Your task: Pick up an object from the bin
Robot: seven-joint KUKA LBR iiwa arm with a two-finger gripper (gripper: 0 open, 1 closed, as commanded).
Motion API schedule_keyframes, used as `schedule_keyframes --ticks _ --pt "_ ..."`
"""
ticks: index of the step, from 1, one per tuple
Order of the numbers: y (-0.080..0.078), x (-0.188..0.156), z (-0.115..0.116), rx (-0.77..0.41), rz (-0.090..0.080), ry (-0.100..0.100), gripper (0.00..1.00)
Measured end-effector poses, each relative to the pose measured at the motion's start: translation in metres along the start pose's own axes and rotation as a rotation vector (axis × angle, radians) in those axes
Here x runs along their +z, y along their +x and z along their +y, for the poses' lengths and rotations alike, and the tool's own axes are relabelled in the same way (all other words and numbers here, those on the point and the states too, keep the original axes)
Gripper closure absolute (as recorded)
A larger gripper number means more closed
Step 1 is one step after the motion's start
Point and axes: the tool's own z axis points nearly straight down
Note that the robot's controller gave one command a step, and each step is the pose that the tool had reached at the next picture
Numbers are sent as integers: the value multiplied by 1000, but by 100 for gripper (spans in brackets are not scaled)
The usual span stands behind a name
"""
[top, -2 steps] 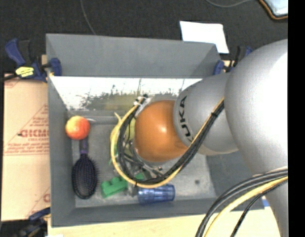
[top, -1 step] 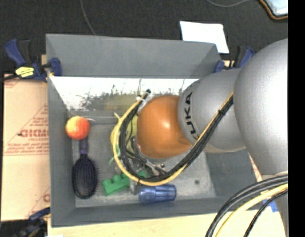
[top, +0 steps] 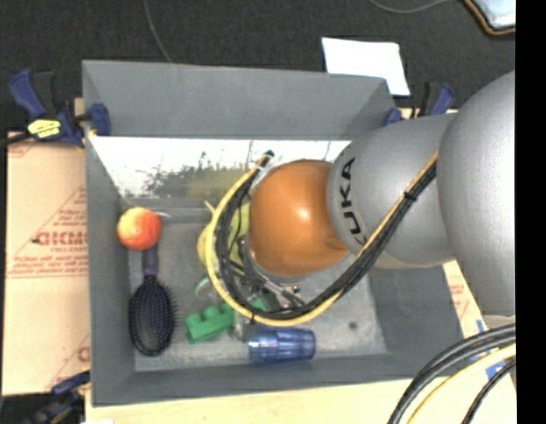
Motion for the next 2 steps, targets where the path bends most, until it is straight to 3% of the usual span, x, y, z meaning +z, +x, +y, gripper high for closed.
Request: schedule_keyframes --ticks 2 --pt "0 -43 0 3 3 0 100"
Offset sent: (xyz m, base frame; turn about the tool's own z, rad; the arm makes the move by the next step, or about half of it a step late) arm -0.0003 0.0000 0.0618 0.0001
